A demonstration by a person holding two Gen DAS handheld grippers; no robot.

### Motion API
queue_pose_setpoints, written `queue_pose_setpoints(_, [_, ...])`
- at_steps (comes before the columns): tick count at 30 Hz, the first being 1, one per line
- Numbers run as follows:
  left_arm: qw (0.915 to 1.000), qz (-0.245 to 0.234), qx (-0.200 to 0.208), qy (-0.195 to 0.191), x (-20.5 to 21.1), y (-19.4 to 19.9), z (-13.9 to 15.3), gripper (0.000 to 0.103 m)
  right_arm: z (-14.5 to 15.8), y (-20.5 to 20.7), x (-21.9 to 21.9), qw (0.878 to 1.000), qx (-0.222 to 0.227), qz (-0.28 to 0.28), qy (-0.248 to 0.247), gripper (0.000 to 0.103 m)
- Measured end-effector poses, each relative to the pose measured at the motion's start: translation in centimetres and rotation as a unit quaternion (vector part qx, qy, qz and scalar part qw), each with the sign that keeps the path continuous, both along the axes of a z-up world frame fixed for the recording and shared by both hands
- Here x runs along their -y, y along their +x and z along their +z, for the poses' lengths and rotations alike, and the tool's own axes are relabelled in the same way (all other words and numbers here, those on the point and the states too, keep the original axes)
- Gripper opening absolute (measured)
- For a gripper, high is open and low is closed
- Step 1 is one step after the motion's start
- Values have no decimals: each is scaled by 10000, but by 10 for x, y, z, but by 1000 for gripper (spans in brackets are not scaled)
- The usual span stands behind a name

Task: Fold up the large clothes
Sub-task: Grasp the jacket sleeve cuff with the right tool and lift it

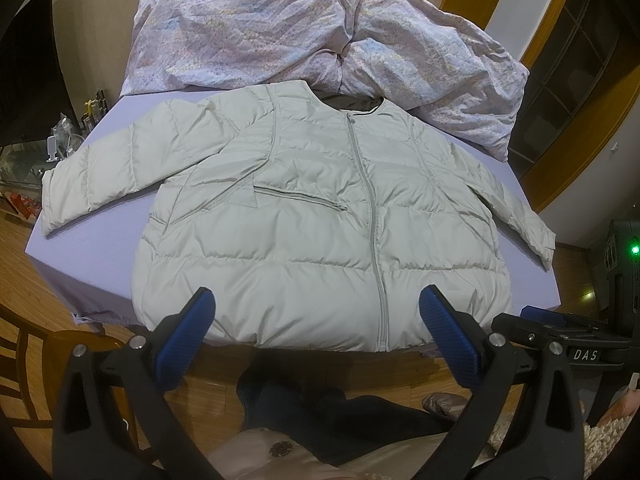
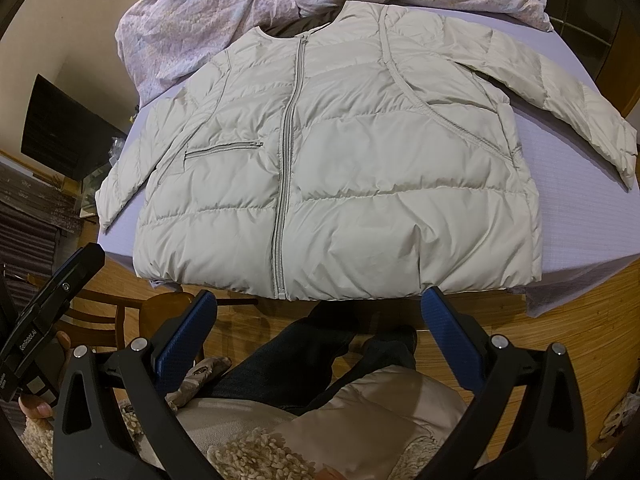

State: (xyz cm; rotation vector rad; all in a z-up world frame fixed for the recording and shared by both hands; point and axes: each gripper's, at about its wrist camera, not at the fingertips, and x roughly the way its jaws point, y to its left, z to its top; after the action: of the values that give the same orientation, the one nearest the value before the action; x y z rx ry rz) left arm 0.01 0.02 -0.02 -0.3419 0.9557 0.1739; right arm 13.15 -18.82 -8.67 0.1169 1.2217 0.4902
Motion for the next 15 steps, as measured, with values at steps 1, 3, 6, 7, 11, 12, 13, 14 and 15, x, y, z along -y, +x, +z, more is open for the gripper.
queue_pose_setpoints(1, [10000,2,-2,-1,0,0,0,101,-10,-1,1,10000,2,-3,1,102])
queue_pose_setpoints(3, [10000,-1,1,-3,0,0,0,101,-12,-1,1,10000,-6,-2,4,102])
queue_pose_setpoints(6, [10000,4,-3,-4,0,0,0,101,-9,-1,1,10000,-45,-24,20,102])
queue_pose_setpoints(7, [10000,1,-5,-5,0,0,0,101,-10,2,-1,10000,-60,-28,29,102])
queue_pose_setpoints(11, [10000,-19,-22,-47,-8,0,-4,101,-12,17,11,9991,-247,-227,260,102])
queue_pose_setpoints(12, [10000,-27,-36,-76,-9,2,-6,101,-14,24,17,9981,-322,-363,374,102])
queue_pose_setpoints(13, [9999,-34,-43,-99,-11,4,-10,101,-15,28,22,9972,-367,-482,438,102])
queue_pose_setpoints(14, [9999,-43,-48,-126,-10,8,-11,101,-17,34,28,9959,-407,-640,498,102])
queue_pose_setpoints(15, [9998,-56,-56,-175,-12,10,-13,101,-19,39,33,9948,-434,-770,514,102])
